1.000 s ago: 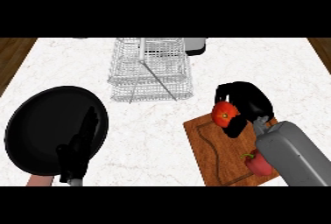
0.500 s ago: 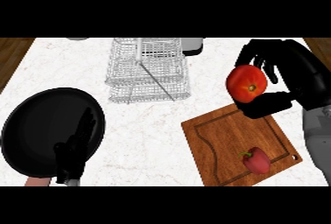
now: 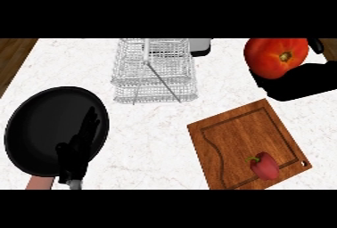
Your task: Pick the tomato from the cutting board and place it in the tiered basket
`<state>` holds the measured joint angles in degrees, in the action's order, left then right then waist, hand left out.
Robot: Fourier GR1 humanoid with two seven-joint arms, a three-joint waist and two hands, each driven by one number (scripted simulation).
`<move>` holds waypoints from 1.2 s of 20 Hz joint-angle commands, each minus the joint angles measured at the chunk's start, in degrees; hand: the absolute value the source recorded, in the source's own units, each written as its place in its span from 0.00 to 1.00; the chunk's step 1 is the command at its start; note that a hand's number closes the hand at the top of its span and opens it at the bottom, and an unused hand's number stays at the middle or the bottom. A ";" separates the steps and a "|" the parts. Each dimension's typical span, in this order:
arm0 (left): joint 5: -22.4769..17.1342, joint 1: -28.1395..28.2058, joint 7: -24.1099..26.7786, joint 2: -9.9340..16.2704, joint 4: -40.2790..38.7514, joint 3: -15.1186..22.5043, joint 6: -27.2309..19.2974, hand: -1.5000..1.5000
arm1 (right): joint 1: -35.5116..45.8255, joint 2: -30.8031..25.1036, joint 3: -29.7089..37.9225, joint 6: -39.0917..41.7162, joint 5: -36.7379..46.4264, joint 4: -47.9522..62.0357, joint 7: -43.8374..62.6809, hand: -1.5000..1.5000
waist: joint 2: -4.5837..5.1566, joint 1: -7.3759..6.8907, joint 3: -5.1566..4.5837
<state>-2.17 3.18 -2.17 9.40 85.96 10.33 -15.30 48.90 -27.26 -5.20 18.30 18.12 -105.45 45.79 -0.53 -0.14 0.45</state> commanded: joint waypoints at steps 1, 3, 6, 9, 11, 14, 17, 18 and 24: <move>0.35 0.04 0.22 1.30 -6.07 -1.92 0.75 0.50 | 6.68 4.53 -3.31 -2.00 4.03 5.06 3.86 1.00 | 0.68 -0.73 -0.55; -0.57 -0.03 -0.59 2.01 -5.32 -3.04 1.39 0.50 | 9.85 5.07 -2.38 -2.00 4.51 8.48 3.48 1.00 | 0.66 -0.78 -0.54; 1.80 1.43 0.88 0.19 -5.51 -0.73 -0.34 0.50 | 14.72 4.26 1.01 -0.78 3.18 17.45 0.30 1.00 | 0.80 -1.09 -0.53; 1.92 -0.98 -2.29 0.75 -3.94 -0.53 0.37 0.50 | 17.32 7.46 -1.12 -4.67 7.58 25.54 -3.40 1.00 | 0.93 -1.31 -0.51; 2.89 1.41 0.91 -1.94 -5.27 1.22 -1.03 0.50 | 20.58 9.34 -1.12 -4.05 7.11 28.59 -2.24 1.00 | 0.87 -1.31 -0.54; 2.68 -2.00 -3.82 -0.71 -3.77 -0.25 -0.98 0.50 | 18.90 11.22 -2.43 -6.55 9.00 32.95 -8.76 1.00 | 0.89 -1.06 -0.48; 1.58 -1.92 -2.06 -0.69 -5.70 -1.29 0.13 0.50 | 21.85 13.31 -2.97 -8.64 10.90 40.21 -12.79 1.00 | 1.07 -1.36 -0.51; 1.79 -0.32 0.03 -0.49 -6.25 -1.05 0.56 0.50 | 21.69 13.05 -3.53 -8.55 11.61 42.27 -14.81 1.00 | 1.13 -1.51 -0.52; 2.04 -0.29 -1.30 -1.06 -5.82 -0.67 0.41 0.50 | 20.17 19.40 -7.55 -13.81 16.73 48.37 -16.08 1.00 | 0.95 -0.96 -0.49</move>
<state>-0.82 2.23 -1.57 8.22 85.16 10.23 -14.44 70.53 -10.77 -10.30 7.16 31.90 -60.83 31.86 0.03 -1.55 0.53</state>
